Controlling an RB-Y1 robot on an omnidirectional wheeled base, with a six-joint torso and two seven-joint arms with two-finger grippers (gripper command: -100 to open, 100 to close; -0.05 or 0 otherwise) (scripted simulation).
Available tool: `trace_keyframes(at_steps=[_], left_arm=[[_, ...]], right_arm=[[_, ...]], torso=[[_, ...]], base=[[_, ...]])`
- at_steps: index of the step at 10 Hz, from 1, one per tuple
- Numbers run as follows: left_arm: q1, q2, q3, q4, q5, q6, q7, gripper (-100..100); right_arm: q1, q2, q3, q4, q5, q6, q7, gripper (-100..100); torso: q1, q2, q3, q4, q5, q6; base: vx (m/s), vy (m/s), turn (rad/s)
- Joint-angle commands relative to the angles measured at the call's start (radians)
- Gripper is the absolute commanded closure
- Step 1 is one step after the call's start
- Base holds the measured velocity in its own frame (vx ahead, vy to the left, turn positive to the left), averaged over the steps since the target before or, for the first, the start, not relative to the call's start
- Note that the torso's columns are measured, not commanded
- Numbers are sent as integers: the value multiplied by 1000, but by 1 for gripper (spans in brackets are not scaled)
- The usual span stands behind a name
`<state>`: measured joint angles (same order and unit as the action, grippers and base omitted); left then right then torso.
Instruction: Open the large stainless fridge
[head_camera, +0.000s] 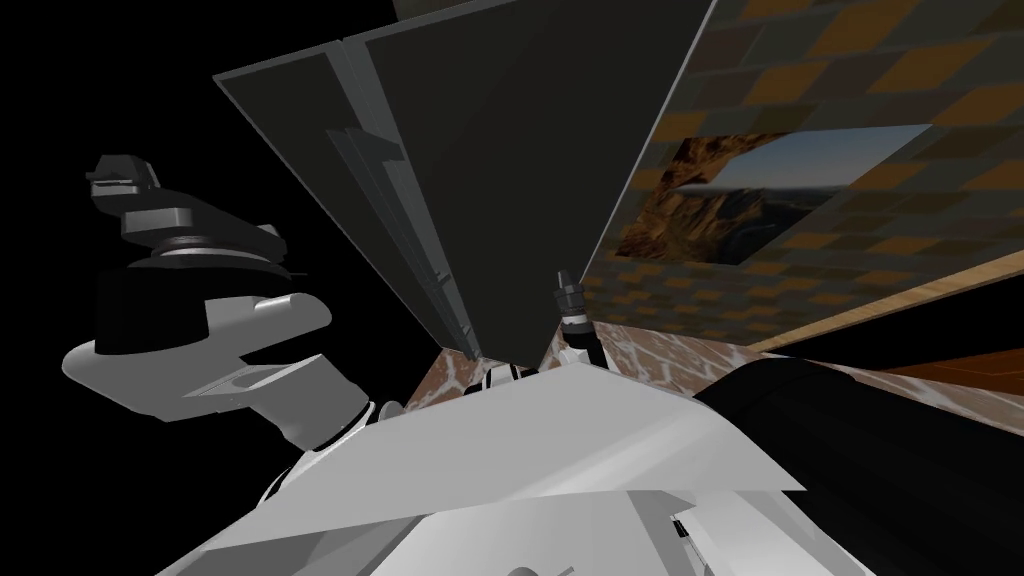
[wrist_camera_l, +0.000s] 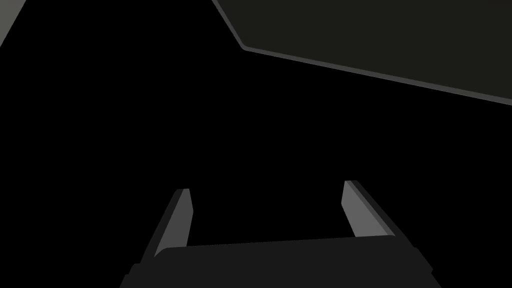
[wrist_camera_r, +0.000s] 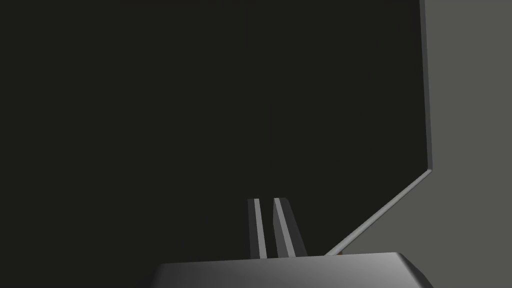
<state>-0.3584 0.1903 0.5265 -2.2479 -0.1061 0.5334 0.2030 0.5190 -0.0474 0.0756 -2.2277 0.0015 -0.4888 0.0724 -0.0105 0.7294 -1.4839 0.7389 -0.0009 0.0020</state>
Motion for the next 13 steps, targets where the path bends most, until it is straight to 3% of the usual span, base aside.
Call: trace_keyframes(at_steps=[1, 2, 4, 5, 7, 8, 9, 13], left_arm=[[-63, -2, 29, 5, -4, 76, 12, -100], [-85, -2, 29, 5, -4, 98, 12, -100], [-85, -2, 29, 5, -4, 132, 12, -100], [-134, -1, 54, 13, -3, 171, 24, -100], [-151, -1, 54, 13, -3, 211, 24, -100], [-195, 0, 77, 22, -2, 248, 36, -100], [-217, 0, 77, 22, -2, 275, 36, -100], [-217, 0, 77, 22, -2, 289, 36, -100]], right_arm=[[2, -2, 5, 3, 2, 1, 0, 0], [4, -2, 8, 3, 3, 0, 0, 0], [4, -4, 14, 3, 4, -2, 0, 0], [5, -4, 16, 2, 5, -4, 0, 0], [5, -5, 18, 1, 6, -6, 0, 0], [5, -5, 19, 0, 6, -7, 0, 0], [6, -5, 20, 0, 7, -8, 0, 0], [6, -6, 24, -2, 8, -11, 0, 0]], torso=[[-1, 0, 0, 0, -1, 1], [0, 2, 2, -1, -1, -1], [4, 2, 3, -3, -1, 0], [4, 2, 3, -3, -1, -1], [5, 3, 4, -3, -1, -2], [7, 3, 4, -3, 0, -1], [7, 4, 5, -2, 0, -2], [8, 4, 5, -2, 0, -2]], base=[[-32, -40, 112], [-26, -33, 96], [0, 0, 0], [-24, -30, 86], [-26, -32, 92], [-21, -26, 77], [-23, -29, 85], [3, 4, -12]])
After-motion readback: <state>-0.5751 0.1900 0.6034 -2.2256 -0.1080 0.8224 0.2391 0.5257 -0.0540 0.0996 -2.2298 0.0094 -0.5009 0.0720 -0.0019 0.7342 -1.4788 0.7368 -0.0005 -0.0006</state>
